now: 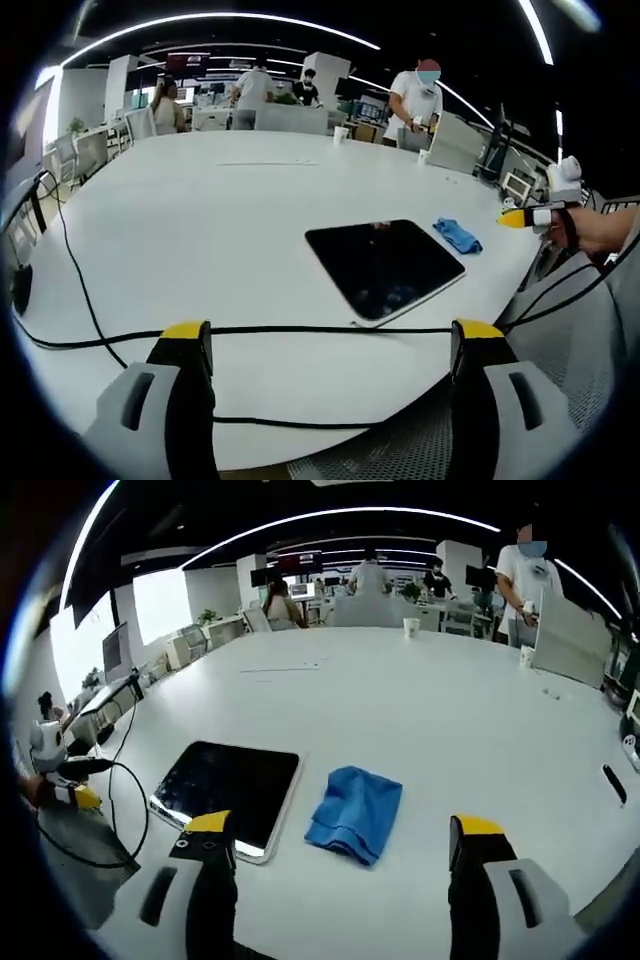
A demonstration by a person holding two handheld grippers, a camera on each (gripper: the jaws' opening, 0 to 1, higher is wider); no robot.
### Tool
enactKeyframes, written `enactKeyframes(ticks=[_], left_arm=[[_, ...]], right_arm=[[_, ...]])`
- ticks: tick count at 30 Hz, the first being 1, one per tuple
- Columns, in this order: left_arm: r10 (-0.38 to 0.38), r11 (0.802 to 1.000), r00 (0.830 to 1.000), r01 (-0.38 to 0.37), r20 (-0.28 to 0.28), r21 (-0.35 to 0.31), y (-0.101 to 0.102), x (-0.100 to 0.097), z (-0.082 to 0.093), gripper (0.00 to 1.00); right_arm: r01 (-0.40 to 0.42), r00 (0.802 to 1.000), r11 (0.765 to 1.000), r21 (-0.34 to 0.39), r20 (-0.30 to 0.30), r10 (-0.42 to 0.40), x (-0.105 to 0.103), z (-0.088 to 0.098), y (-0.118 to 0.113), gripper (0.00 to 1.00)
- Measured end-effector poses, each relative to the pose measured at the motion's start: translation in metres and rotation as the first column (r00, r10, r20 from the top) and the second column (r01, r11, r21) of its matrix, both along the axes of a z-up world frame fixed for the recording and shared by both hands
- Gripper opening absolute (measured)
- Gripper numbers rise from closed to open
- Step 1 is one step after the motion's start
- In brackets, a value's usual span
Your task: Wipe the mirror surface with the cleaning cloth until all visible marks leave the cleaned area.
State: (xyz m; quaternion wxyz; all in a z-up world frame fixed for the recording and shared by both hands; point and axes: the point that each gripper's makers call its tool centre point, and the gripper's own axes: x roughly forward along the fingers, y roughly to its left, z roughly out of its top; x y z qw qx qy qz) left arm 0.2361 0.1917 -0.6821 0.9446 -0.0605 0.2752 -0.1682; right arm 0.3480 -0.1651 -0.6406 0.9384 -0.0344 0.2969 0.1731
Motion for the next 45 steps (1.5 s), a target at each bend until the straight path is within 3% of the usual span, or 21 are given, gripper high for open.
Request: enactKeyframes(ticks=[6,15,22,26,28,30,32,39,43,45], left_arm=[[-0.001,1.000,1.000,0.001,-0.002,-0.005,0.000,0.000,-0.001,0.98],[-0.014,1.000,1.000,0.014,-0.004,-0.006,-0.002,0.000,-0.001,0.98],[-0.015,1.000,1.000,0.015,-0.001,-0.005,-0.003,0.000,0.000,0.98],[-0.018,1.000,1.000,0.018,-0.002,-0.005,-0.003,0.000,0.000,0.98],[-0.023,1.000,1.000,0.023,0.001,-0.002,-0.004,0.000,0.000,0.98],[-0.023,1.000,1.000,0.023,-0.002,-0.001,-0.004,0.000,0.000,0.98],[-0.017,1.000,1.000,0.017,-0.003,-0.002,-0.003,0.000,-0.001,0.98],[-0.015,1.000,1.000,0.015,-0.004,0.000,-0.002,0.000,-0.001,0.98],[-0.025,1.000,1.000,0.025,-0.010,0.004,-0.003,-0.001,-0.002,0.98],[-0.032,0.999,0.999,0.032,-0.008,0.007,-0.004,-0.001,-0.002,0.98]], right_arm=[[0.000,0.999,1.000,0.017,0.040,-0.001,0.033,0.030,0.007,0.87],[-0.025,1.000,1.000,0.005,-0.003,0.025,0.039,0.022,0.017,0.83],[-0.063,0.994,0.997,-0.049,-0.096,0.058,0.037,-0.006,0.018,0.76],[-0.098,0.972,0.992,-0.078,-0.221,0.078,0.034,-0.035,0.015,0.65],[-0.094,0.973,0.993,-0.073,-0.220,0.076,0.040,-0.041,0.014,0.64],[-0.101,0.954,0.991,-0.082,-0.292,0.073,0.036,-0.057,0.009,0.55],[-0.092,0.949,0.993,-0.078,-0.308,0.064,0.039,-0.067,0.007,0.47],[-0.091,0.936,0.988,-0.122,-0.348,0.043,0.044,-0.087,0.007,0.41],[-0.094,0.936,0.982,-0.165,-0.350,0.031,0.052,-0.094,0.006,0.29],[-0.100,0.932,0.981,-0.165,-0.361,0.034,0.051,-0.095,0.010,0.30]])
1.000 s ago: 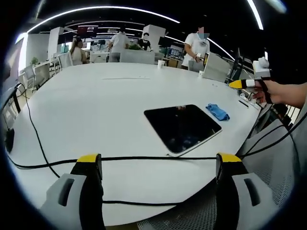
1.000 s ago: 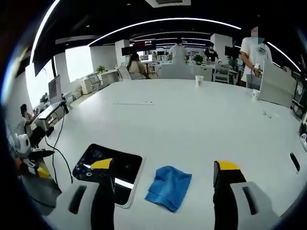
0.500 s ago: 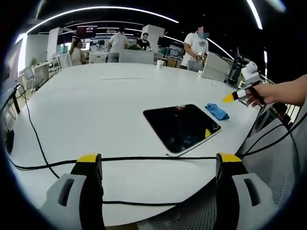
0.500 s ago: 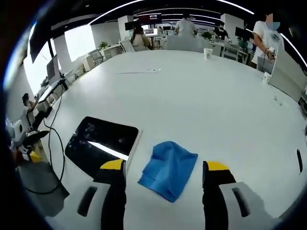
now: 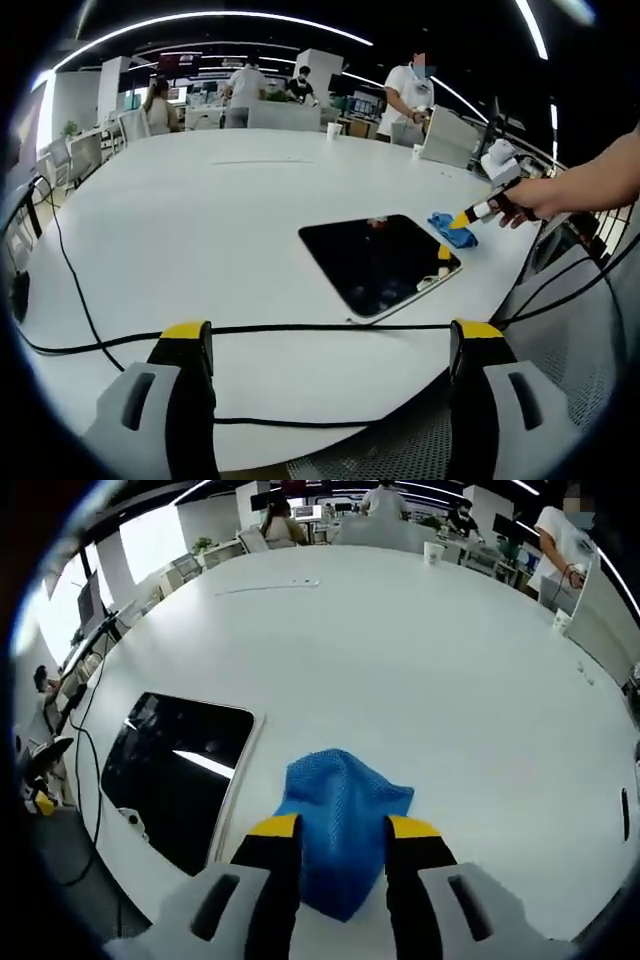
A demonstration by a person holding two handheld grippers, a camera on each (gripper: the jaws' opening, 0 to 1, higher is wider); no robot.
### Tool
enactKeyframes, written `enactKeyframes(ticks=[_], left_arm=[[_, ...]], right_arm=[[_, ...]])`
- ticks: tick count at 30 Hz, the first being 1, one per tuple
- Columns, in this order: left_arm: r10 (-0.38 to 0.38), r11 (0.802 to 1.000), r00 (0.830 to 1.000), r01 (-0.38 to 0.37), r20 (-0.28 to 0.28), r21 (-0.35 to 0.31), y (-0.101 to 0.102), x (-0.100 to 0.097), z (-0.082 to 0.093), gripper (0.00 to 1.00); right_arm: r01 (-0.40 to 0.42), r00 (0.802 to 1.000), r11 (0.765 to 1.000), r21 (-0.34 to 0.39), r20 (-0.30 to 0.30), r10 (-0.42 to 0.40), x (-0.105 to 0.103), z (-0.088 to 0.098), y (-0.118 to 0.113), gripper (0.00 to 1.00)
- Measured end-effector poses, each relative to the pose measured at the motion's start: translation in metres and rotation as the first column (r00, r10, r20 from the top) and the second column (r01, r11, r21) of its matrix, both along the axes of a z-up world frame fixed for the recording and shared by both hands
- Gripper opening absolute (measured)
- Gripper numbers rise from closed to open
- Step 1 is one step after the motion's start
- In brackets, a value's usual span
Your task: Wipe the mirror surface with the cleaning cloth until all visible marks leave the cleaned area.
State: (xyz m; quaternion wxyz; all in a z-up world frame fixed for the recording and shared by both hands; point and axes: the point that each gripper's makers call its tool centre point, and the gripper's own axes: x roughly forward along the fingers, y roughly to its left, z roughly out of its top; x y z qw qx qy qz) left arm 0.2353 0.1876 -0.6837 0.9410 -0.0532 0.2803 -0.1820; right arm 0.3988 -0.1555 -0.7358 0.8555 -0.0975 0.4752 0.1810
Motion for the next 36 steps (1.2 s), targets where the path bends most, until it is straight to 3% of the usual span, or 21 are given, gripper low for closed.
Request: enactKeyframes(ticks=[3,5,9,12,20,23,26,31,36], left_arm=[[0.000,1.000,1.000,0.000,-0.001,-0.001,0.000,0.000,0.000,0.98],[0.003,1.000,1.000,-0.003,0.001,-0.003,0.000,0.000,0.000,0.98],[0.001,1.000,1.000,-0.001,0.003,-0.001,0.000,0.000,0.001,0.98],[-0.003,1.000,1.000,0.003,0.002,-0.002,0.000,0.000,0.001,0.98],[-0.011,1.000,1.000,0.011,0.003,-0.006,-0.002,0.000,0.001,0.97],[-0.021,1.000,1.000,0.021,0.004,-0.004,-0.004,0.000,0.002,0.97],[-0.022,1.000,1.000,0.022,0.005,-0.003,-0.004,0.000,0.002,0.97],[-0.015,1.000,1.000,0.015,0.008,-0.004,-0.003,0.000,0.003,0.97],[-0.013,1.000,1.000,0.013,0.010,-0.006,-0.003,0.000,0.003,0.97]], right_arm=[[0.010,1.000,0.999,-0.048,-0.010,-0.011,0.003,-0.009,-0.004,0.21],[0.027,0.999,0.999,-0.018,-0.031,-0.028,0.002,-0.011,0.000,0.13],[0.013,0.999,0.999,-0.049,-0.044,-0.015,0.002,-0.011,0.001,0.03],[-0.002,0.999,0.998,-0.069,-0.052,-0.002,0.002,-0.010,0.002,0.02],[0.051,0.996,0.999,-0.019,-0.069,-0.052,0.002,-0.010,-0.001,0.02],[-0.061,0.998,0.997,-0.046,-0.029,0.060,0.001,-0.010,0.001,0.02],[-0.025,0.999,0.999,-0.031,-0.049,0.023,0.001,-0.008,0.001,0.02],[-0.050,0.998,0.999,-0.005,-0.044,0.049,0.002,-0.008,0.003,0.01],[-0.008,0.998,0.999,0.048,-0.058,0.011,0.010,0.009,0.016,0.01]])
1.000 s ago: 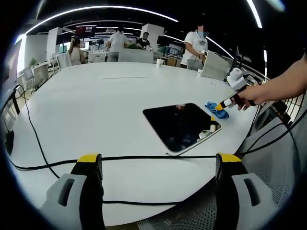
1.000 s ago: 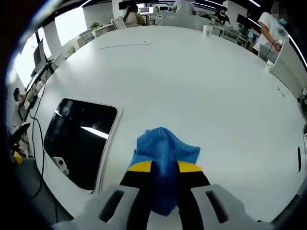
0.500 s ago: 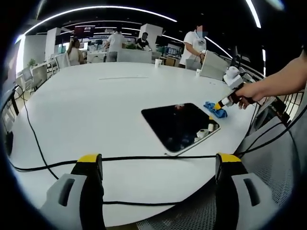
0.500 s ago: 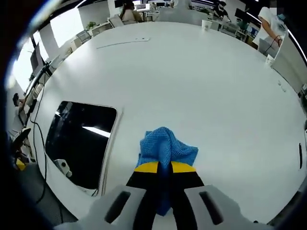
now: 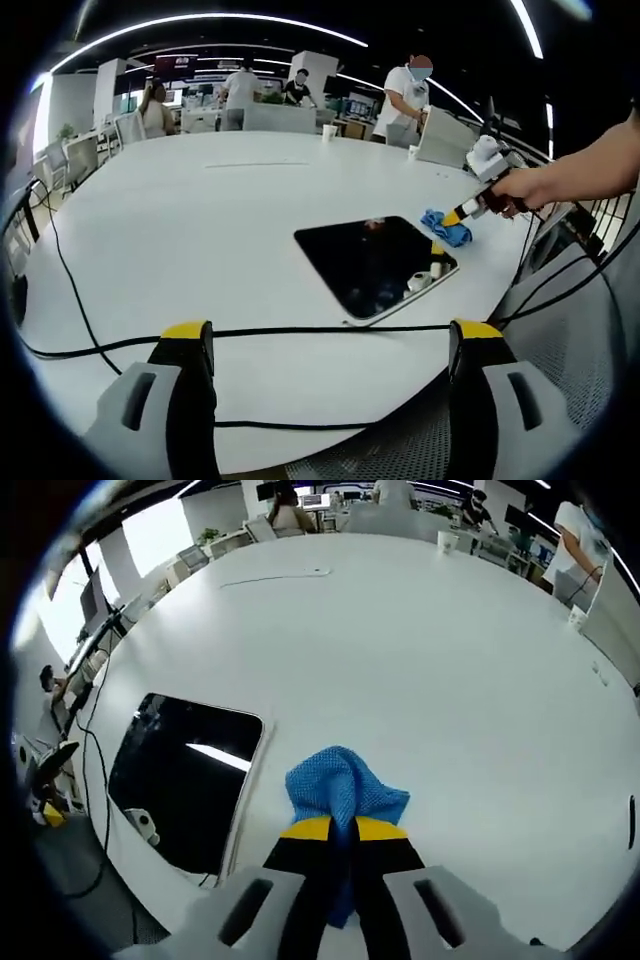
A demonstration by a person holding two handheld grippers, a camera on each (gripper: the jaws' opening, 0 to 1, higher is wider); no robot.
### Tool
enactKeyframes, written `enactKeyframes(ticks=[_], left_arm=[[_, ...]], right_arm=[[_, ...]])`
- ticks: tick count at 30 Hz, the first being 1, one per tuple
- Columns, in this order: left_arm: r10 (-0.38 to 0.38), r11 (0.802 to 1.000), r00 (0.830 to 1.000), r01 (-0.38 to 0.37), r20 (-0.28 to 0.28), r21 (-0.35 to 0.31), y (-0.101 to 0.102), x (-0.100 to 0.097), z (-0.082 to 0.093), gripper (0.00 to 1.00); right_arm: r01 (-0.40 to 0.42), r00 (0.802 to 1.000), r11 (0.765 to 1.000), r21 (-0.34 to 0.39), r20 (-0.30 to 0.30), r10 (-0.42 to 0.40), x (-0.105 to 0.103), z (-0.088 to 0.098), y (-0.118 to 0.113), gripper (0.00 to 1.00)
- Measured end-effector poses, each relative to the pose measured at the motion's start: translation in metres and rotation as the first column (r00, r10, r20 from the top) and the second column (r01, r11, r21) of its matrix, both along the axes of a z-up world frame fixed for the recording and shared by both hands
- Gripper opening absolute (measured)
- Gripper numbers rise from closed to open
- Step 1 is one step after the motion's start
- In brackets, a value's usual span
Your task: Wipe the mirror surface with the cleaning cloth until all visible marks leave the cleaned area.
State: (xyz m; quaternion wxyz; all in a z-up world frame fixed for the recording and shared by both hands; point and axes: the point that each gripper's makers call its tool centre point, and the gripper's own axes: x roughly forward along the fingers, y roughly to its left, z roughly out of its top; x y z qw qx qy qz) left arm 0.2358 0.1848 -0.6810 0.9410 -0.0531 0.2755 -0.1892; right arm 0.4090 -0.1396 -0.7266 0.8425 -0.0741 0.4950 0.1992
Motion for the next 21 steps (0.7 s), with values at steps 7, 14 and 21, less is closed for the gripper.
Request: enactKeyframes(ticks=[7,14,21], left_arm=[[0.003,1.000,1.000,-0.003,0.002,-0.001,0.001,0.000,0.000,0.97],[0.004,1.000,1.000,-0.004,-0.003,0.000,0.001,0.000,-0.001,0.97],[0.004,1.000,1.000,-0.004,-0.011,0.000,0.002,-0.001,-0.004,0.97]], right_arm=[[0.005,0.999,0.998,0.064,-0.032,-0.002,0.008,0.017,0.030,0.01],[0.011,0.997,0.998,0.057,-0.082,-0.006,0.004,0.013,0.058,0.01],[-0.009,0.994,0.999,0.037,-0.109,0.013,0.008,0.000,0.080,0.01]])
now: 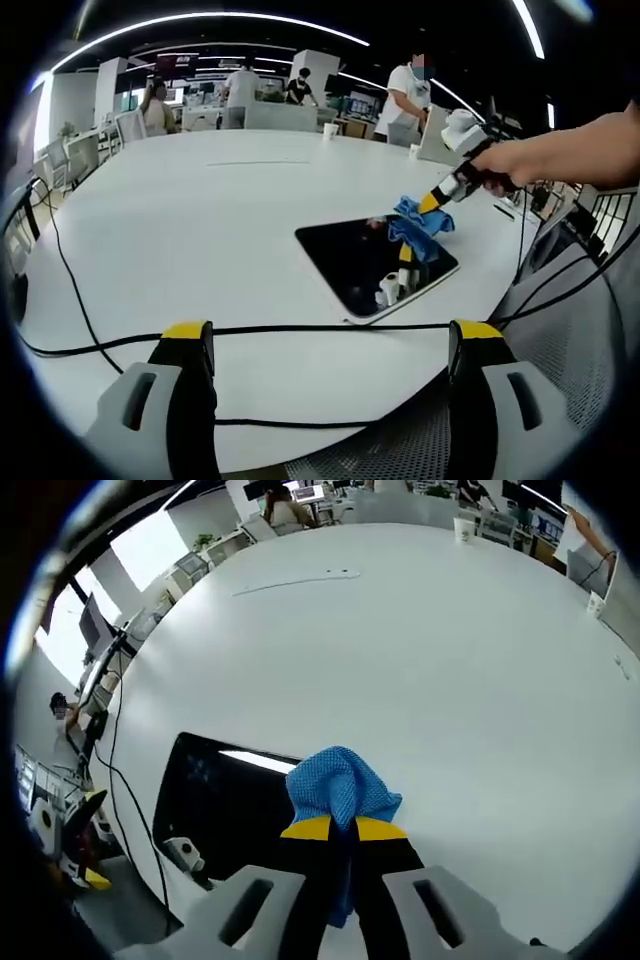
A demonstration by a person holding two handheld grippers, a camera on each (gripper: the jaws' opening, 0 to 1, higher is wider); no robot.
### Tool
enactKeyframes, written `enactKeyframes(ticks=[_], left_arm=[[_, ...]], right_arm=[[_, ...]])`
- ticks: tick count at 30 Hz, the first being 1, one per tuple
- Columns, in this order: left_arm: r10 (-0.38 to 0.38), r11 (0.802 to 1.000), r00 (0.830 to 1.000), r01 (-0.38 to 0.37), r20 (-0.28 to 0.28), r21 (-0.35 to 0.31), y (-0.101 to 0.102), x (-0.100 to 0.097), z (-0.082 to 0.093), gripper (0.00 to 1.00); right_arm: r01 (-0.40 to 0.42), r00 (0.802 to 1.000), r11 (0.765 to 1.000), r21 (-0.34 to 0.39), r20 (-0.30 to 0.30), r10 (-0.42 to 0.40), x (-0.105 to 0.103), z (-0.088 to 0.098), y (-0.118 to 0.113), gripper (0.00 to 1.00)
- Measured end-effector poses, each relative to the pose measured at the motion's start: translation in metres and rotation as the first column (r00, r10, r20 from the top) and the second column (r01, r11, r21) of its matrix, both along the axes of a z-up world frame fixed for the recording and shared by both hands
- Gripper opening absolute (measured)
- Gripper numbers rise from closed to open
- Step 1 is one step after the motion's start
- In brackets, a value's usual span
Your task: Wipe the mirror surface with the cleaning cloth until all visible marks leave the cleaned area.
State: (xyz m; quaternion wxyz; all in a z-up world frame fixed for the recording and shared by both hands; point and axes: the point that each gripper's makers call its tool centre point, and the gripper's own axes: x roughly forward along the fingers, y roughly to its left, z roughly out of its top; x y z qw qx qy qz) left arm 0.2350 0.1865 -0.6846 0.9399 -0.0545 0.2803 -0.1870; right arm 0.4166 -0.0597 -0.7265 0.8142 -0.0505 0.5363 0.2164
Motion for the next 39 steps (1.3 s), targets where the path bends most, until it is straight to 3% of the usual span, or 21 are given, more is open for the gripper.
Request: enactKeyframes(ticks=[6,10,18,21,23,28,34,37,39], left_arm=[[-0.008,1.000,1.000,0.008,0.000,0.003,-0.001,0.000,0.000,0.97],[-0.003,1.000,1.000,0.003,-0.002,0.001,-0.001,0.000,0.001,0.97],[-0.004,1.000,1.000,0.004,-0.002,0.000,-0.002,0.000,0.003,0.96],[-0.007,1.000,1.000,0.007,-0.005,0.000,-0.003,-0.001,0.002,0.96],[-0.008,1.000,1.000,0.008,-0.004,0.000,-0.003,0.000,0.002,0.96],[-0.011,1.000,1.000,0.011,-0.005,0.002,-0.002,0.000,0.000,0.96],[-0.005,1.000,1.000,0.005,-0.007,0.002,-0.001,0.000,-0.001,0.96],[-0.010,1.000,1.000,0.010,-0.007,0.006,-0.001,-0.001,-0.001,0.96],[-0.008,1.000,1.000,0.008,0.001,0.012,-0.001,0.000,0.001,0.97]], right_arm=[[-0.029,0.999,1.000,-0.010,-0.015,0.029,-0.001,-0.007,0.014,0.01],[0.045,0.996,0.999,0.019,-0.081,-0.044,-0.010,-0.011,0.021,0.01],[-0.028,0.997,1.000,0.007,-0.078,0.028,-0.008,-0.013,0.021,0.02],[0.001,0.997,0.999,-0.045,-0.071,-0.004,-0.008,-0.013,0.021,0.02],[-0.043,0.998,0.994,-0.098,-0.053,0.038,-0.007,-0.013,0.021,0.02],[0.023,0.998,0.999,-0.034,-0.050,-0.024,-0.009,-0.013,0.038,0.02],[-0.034,0.999,0.997,-0.068,-0.013,0.034,-0.013,-0.011,0.057,0.02],[-0.012,1.000,0.999,-0.052,-0.015,0.011,-0.012,-0.012,0.065,0.02],[0.078,0.997,0.995,-0.055,-0.016,-0.079,-0.011,-0.012,0.067,0.02]])
